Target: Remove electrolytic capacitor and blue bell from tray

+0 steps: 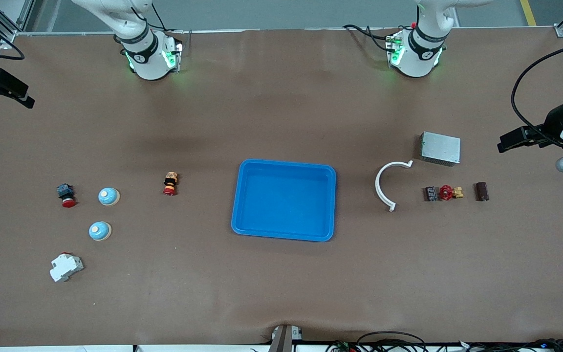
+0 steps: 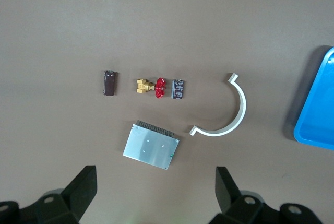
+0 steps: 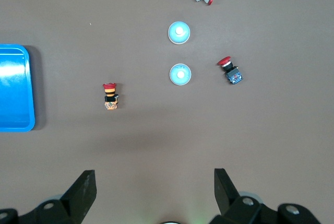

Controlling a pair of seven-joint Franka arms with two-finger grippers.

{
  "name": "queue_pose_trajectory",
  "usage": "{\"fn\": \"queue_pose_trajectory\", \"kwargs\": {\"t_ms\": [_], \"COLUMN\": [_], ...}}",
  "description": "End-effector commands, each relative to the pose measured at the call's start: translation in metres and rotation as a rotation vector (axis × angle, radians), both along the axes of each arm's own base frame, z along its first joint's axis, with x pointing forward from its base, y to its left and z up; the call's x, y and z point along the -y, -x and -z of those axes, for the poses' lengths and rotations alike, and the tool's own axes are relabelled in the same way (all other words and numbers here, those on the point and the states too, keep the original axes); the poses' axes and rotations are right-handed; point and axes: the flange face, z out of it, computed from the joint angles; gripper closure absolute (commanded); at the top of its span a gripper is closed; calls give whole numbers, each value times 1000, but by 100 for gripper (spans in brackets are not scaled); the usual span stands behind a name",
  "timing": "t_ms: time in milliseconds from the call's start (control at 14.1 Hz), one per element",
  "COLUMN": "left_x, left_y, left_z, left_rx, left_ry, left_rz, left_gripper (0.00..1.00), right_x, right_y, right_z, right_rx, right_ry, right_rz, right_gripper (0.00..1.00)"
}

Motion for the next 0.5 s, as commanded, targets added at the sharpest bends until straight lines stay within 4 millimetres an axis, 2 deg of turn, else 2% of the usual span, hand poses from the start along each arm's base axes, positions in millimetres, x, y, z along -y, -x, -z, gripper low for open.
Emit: {"fn": "queue_pose_trajectory", "kwargs": {"t_ms": [0, 425], "left_x": [-2, -3], "left_y": [5, 5], "left_z": [-4, -3], "left_rx": [20, 20], "left_ry": [-16, -16], "left_rz": [18, 16], "left_gripper": [0, 0], "right_x": [-1, -1], "right_y": [6, 4], "right_z": [-9, -11], "right_rx": [6, 27], "right_ry": [-18, 29], "right_rz": [14, -12], "right_gripper": [0, 0]}}
